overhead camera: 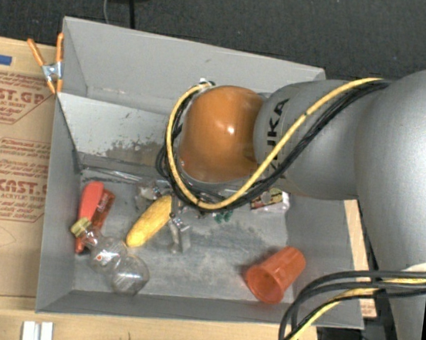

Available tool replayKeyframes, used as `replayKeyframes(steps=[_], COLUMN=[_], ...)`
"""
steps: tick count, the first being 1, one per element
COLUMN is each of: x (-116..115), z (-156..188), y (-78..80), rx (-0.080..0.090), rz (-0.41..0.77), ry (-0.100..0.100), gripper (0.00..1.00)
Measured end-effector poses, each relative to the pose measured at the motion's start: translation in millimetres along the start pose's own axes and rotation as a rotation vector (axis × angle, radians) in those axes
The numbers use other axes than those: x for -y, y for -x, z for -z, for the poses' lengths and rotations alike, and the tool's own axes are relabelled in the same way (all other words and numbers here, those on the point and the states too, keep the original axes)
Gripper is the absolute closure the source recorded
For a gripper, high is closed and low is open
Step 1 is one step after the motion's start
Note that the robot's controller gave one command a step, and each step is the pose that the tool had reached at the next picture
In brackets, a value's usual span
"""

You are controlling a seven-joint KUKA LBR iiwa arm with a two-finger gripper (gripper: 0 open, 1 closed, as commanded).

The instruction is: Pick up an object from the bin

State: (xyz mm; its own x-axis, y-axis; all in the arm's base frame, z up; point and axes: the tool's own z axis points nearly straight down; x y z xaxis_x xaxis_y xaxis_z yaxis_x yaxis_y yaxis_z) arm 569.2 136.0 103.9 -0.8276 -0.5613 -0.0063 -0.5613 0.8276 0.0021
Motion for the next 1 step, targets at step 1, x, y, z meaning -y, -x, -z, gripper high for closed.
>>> replayKeyframes(steps=[1], x=[1.3], z=[-25.1], y=[17.2], rx=[-0.003], rz=[0.038], ry=[0.0], gripper=[0.0])
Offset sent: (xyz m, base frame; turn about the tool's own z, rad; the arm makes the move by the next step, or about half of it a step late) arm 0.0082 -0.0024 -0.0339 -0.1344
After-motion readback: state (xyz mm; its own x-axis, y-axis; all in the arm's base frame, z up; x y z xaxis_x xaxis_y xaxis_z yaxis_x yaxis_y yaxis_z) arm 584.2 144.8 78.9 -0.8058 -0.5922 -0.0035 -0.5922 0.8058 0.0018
